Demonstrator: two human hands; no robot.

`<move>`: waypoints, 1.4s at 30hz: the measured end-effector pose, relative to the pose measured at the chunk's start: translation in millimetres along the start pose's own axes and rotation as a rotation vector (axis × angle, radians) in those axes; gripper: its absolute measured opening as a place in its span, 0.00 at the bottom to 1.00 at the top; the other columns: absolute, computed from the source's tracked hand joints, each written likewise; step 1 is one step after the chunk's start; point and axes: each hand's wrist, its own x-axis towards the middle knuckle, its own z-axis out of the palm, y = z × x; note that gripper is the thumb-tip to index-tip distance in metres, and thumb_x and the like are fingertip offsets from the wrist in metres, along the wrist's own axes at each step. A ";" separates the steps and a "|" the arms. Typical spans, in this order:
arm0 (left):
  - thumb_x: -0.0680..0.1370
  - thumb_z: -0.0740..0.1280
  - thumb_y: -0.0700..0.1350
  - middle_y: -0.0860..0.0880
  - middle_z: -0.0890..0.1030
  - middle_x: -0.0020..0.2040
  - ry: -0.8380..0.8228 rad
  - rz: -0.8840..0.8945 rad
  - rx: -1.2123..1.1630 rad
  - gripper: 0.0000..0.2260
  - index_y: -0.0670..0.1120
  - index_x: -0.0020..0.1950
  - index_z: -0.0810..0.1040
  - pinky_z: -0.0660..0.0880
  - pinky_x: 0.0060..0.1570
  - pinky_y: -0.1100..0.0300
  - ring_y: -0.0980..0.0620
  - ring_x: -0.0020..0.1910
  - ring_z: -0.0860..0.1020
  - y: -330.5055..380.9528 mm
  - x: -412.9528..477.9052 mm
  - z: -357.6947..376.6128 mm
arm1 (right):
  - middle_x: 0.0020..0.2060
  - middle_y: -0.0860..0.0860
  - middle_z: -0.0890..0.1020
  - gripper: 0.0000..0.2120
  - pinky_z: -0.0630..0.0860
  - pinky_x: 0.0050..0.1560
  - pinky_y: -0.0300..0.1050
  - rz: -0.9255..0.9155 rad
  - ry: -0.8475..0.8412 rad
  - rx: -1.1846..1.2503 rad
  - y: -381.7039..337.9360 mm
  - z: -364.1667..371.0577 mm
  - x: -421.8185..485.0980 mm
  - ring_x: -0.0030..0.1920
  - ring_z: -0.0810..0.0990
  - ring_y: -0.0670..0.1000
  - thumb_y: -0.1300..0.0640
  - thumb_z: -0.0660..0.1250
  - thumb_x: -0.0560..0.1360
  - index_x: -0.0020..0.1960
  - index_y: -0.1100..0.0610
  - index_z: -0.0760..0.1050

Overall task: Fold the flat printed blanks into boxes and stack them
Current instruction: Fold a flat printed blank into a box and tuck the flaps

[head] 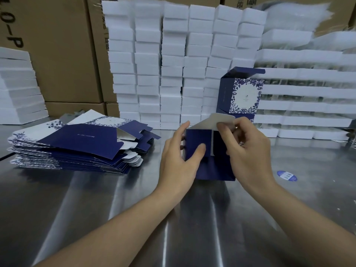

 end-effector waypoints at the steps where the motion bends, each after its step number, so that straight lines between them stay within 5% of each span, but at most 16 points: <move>1: 0.80 0.74 0.53 0.59 0.76 0.63 0.028 0.017 0.029 0.24 0.71 0.71 0.71 0.78 0.57 0.66 0.65 0.59 0.77 0.8 0.5 -1.7 | 0.30 0.51 0.73 0.11 0.71 0.36 0.47 -0.023 -0.002 -0.010 -1.3 0.0 -0.4 0.32 0.73 0.52 0.39 0.67 0.79 0.42 0.43 0.75; 5: 0.79 0.75 0.50 0.60 0.75 0.57 0.066 0.054 0.074 0.19 0.70 0.63 0.74 0.74 0.45 0.75 0.63 0.54 0.78 5.8 1.0 -3.6 | 0.31 0.50 0.73 0.10 0.67 0.33 0.41 -0.116 -0.003 -0.105 -2.2 -0.7 -0.3 0.33 0.72 0.52 0.42 0.68 0.80 0.45 0.46 0.75; 14: 0.80 0.74 0.50 0.57 0.77 0.56 0.053 0.089 0.072 0.13 0.61 0.63 0.80 0.73 0.45 0.72 0.59 0.50 0.80 4.6 0.3 -1.3 | 0.27 0.47 0.70 0.11 0.73 0.35 0.51 -0.163 0.048 -0.237 -4.0 -4.8 2.6 0.33 0.73 0.51 0.39 0.68 0.76 0.46 0.47 0.75; 18: 0.79 0.75 0.49 0.56 0.78 0.55 0.071 0.075 0.022 0.09 0.60 0.57 0.82 0.73 0.45 0.72 0.59 0.47 0.80 3.6 2.5 -3.8 | 0.35 0.45 0.78 0.13 0.78 0.36 0.53 -0.179 -0.009 -0.123 -11.1 -3.3 -0.6 0.35 0.79 0.49 0.46 0.71 0.76 0.57 0.44 0.72; 25: 0.80 0.75 0.48 0.48 0.79 0.48 0.136 -0.052 -0.066 0.06 0.54 0.47 0.79 0.82 0.42 0.51 0.57 0.39 0.78 -6.7 11.6 -6.1 | 0.46 0.37 0.79 0.17 0.79 0.35 0.53 -0.275 -0.100 -0.083 -11.2 1.7 -8.2 0.38 0.81 0.49 0.56 0.63 0.80 0.65 0.41 0.67; 27: 0.80 0.75 0.47 0.49 0.79 0.45 0.161 -0.110 -0.136 0.07 0.53 0.46 0.78 0.82 0.38 0.53 0.54 0.39 0.80 -7.3 13.6 -7.7 | 0.46 0.38 0.78 0.17 0.77 0.35 0.51 -0.280 -0.079 -0.087 -8.8 1.0 -6.8 0.37 0.79 0.50 0.58 0.62 0.81 0.65 0.42 0.67; 31: 0.82 0.73 0.48 0.45 0.81 0.48 0.191 -0.202 -0.220 0.07 0.50 0.46 0.77 0.81 0.36 0.59 0.41 0.48 0.85 -6.7 14.4 -9.7 | 0.40 0.44 0.77 0.16 0.75 0.38 0.56 -0.145 -0.027 -0.023 -1.7 -3.3 0.2 0.36 0.77 0.54 0.61 0.57 0.80 0.60 0.42 0.72; 37: 0.84 0.70 0.48 0.41 0.80 0.51 0.187 -0.257 -0.337 0.08 0.46 0.48 0.77 0.83 0.38 0.59 0.56 0.38 0.85 -2.1 12.2 -7.7 | 0.33 0.42 0.72 0.16 0.68 0.36 0.53 0.192 0.143 0.148 7.9 -6.3 13.9 0.33 0.69 0.50 0.61 0.54 0.78 0.50 0.40 0.72; 42: 0.85 0.68 0.47 0.35 0.80 0.60 0.220 -0.285 -0.441 0.10 0.44 0.48 0.75 0.85 0.42 0.55 0.45 0.49 0.87 4.4 11.6 -6.4 | 0.29 0.45 0.69 0.16 0.63 0.31 0.45 0.515 0.224 0.289 18.6 -10.3 23.5 0.27 0.65 0.47 0.63 0.53 0.77 0.48 0.44 0.71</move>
